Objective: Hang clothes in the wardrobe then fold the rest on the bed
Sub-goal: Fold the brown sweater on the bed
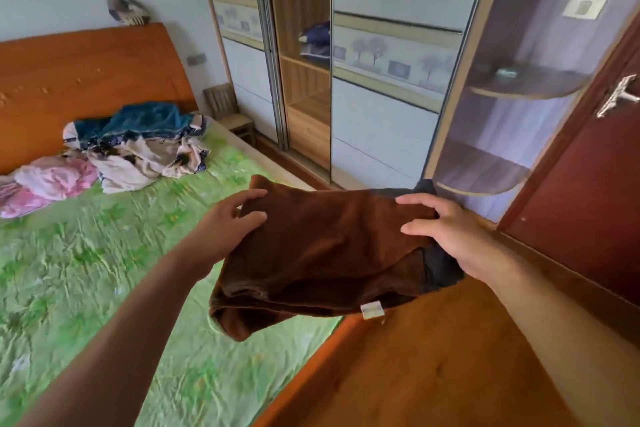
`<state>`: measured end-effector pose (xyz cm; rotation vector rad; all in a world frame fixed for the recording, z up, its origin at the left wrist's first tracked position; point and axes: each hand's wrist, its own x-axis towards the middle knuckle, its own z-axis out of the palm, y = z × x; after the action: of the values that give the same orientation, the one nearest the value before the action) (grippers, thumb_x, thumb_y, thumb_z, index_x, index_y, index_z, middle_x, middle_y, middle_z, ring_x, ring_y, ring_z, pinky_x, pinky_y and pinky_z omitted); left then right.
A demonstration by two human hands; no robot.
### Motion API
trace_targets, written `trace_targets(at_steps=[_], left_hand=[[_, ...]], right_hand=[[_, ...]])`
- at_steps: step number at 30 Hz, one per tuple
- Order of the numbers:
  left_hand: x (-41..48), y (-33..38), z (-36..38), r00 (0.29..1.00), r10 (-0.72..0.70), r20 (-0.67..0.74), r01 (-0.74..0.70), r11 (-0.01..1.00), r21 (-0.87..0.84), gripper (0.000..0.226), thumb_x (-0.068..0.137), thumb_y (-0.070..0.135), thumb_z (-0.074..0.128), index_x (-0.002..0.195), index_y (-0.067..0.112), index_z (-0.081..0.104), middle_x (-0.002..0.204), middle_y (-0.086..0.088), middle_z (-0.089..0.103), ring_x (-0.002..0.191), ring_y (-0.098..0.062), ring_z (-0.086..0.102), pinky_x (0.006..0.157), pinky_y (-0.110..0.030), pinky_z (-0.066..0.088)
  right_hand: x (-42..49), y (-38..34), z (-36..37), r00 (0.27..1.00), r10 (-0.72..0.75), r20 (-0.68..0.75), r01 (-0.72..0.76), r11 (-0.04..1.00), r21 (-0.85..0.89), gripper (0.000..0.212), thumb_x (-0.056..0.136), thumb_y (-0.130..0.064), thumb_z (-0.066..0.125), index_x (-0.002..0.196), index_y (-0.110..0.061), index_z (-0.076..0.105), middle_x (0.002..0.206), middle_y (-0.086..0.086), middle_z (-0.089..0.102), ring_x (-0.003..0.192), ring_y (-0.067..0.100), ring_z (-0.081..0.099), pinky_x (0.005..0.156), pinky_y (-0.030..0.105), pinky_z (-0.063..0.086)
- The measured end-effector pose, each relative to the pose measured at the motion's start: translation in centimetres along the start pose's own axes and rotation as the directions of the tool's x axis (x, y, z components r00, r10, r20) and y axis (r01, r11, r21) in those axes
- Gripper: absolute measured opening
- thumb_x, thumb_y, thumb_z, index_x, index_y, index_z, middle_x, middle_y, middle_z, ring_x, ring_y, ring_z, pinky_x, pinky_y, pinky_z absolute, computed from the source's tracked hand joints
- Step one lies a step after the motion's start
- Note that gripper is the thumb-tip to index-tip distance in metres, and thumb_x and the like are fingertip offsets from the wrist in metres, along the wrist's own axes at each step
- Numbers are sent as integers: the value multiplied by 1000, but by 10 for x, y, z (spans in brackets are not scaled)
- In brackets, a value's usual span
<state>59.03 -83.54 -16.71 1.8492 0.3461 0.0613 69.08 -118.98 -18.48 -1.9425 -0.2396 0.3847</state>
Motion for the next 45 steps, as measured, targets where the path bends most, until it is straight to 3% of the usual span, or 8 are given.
trace_targets(at_steps=[6, 13, 19, 26, 32, 35, 39, 45], left_hand=[[54, 49, 128, 998, 43, 41, -42, 999, -29, 35, 94, 19, 69, 117, 44, 69, 97, -8, 77, 85, -27, 76, 80, -47, 62], [117, 88, 208, 999, 44, 26, -44, 999, 10, 35, 94, 17, 67, 118, 42, 69, 96, -8, 77, 81, -25, 76, 75, -42, 63], [200, 108, 235, 998, 58, -38, -56, 997, 46, 32, 96, 21, 64, 111, 48, 69, 83, 3, 77, 69, -16, 75, 53, -21, 55], [315, 123, 250, 994, 32, -108, -26, 998, 57, 32, 96, 24, 64, 108, 53, 68, 86, 3, 76, 69, -7, 73, 51, -14, 52], [392, 144, 244, 978, 17, -210, 6, 994, 111, 36, 95, 24, 65, 105, 58, 65, 99, 4, 74, 75, -5, 72, 63, -18, 53], [416, 147, 240, 962, -2, -272, 35, 993, 116, 34, 95, 22, 65, 109, 54, 66, 102, 6, 72, 73, 0, 70, 58, -11, 51], [443, 149, 239, 923, -30, -383, 80, 990, 115, 34, 95, 21, 65, 111, 51, 66, 102, 4, 71, 79, -9, 70, 64, -18, 52], [476, 156, 239, 850, -53, -524, 124, 987, 100, 33, 96, 21, 63, 119, 45, 65, 103, -5, 72, 85, -25, 71, 78, -37, 59]], right_hand=[[15, 29, -133, 996, 54, -77, -54, 999, 2, 43, 82, -28, 78, 114, -54, 68, 129, -2, 64, 118, 23, 62, 105, 43, 51], [67, 46, -223, 996, 46, -73, -45, 999, 17, 41, 86, -25, 77, 114, -53, 68, 125, -11, 64, 112, 14, 63, 100, 37, 54], [160, 53, -259, 999, 9, -42, -9, 1000, -7, 41, 84, -29, 76, 113, -56, 66, 123, -14, 61, 113, 14, 60, 101, 37, 53], [291, 43, -289, 1000, -6, 26, 7, 999, -39, 49, 72, -40, 75, 116, -58, 65, 125, -16, 63, 113, 11, 61, 100, 36, 53], [400, 24, -302, 993, -24, 113, 29, 999, -44, 53, 71, -41, 74, 120, -57, 62, 130, -12, 62, 118, 16, 61, 103, 44, 53], [446, 17, -299, 987, -64, 151, 75, 995, -72, 54, 70, -41, 72, 122, -54, 62, 128, -12, 63, 115, 13, 61, 98, 36, 53], [505, 5, -294, 965, -132, 225, 150, 987, -65, 51, 74, -31, 74, 121, -48, 65, 120, -13, 66, 106, 5, 63, 81, 20, 47], [591, -15, -288, 912, -233, 337, 259, 965, -33, 48, 82, -17, 73, 123, -43, 65, 115, -12, 66, 105, 9, 63, 89, 27, 52]])
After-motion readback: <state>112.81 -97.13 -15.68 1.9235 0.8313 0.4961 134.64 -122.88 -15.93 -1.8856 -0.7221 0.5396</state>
